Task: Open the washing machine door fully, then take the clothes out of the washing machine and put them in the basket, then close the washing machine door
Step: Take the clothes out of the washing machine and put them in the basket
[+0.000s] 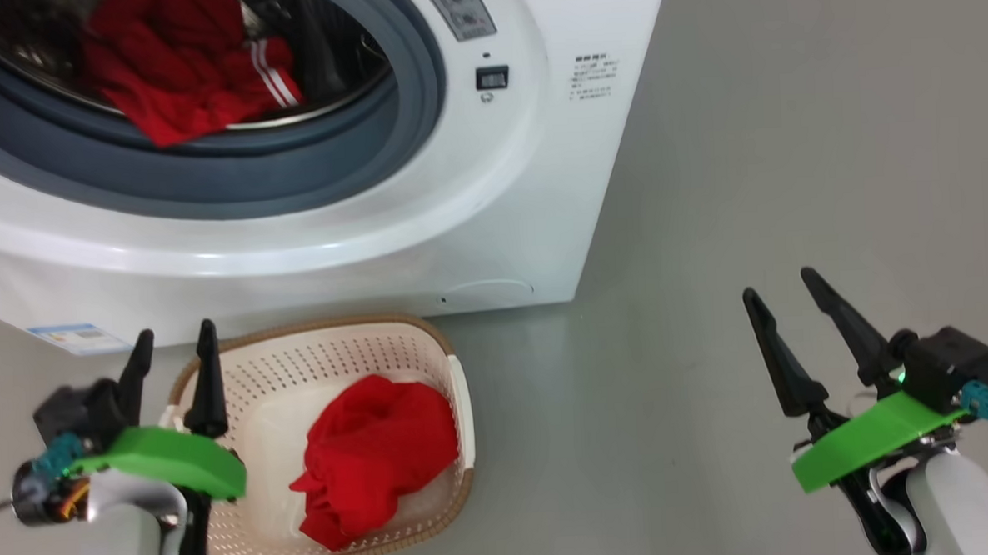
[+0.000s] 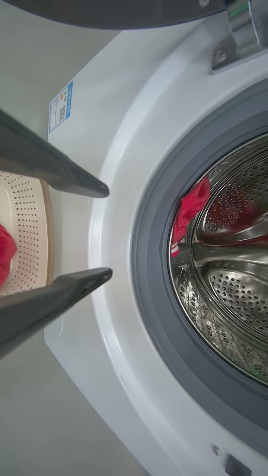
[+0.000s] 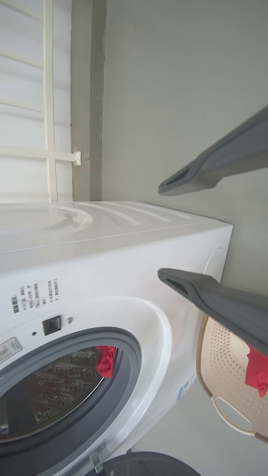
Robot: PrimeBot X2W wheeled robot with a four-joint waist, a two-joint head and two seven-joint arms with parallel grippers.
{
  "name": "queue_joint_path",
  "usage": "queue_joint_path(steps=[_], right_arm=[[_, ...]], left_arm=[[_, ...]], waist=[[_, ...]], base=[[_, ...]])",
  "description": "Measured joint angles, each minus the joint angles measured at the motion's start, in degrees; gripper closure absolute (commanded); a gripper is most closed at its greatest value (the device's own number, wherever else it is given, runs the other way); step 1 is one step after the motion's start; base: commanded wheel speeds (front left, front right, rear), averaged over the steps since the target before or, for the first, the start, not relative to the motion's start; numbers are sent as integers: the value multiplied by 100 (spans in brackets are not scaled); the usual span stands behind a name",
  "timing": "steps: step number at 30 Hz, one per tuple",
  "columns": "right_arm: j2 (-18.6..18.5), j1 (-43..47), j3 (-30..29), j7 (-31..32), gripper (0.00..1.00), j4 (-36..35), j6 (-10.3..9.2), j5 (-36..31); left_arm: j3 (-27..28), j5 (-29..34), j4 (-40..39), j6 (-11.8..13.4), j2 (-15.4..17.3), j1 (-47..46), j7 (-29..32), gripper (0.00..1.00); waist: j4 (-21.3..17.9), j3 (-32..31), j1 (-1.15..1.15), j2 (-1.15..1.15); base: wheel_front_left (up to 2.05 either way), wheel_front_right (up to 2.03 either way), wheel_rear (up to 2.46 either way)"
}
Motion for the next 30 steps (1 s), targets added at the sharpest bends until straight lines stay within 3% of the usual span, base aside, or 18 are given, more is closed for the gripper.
queue_joint_path(steps=[14, 30], right_arm=[[-15, 510, -29, 0, 0, 32, 0, 52], [-3, 626, -69, 0, 0, -4, 0, 52]], left_arm=[[694, 708, -1841, -2, -389, 1624, -9, 0], [820, 768, -2195, -8, -547, 1869, -10, 0]], waist=[[98, -525, 0, 0], [147, -466, 0, 0]], base=[[0, 0, 0], [0, 0, 0]])
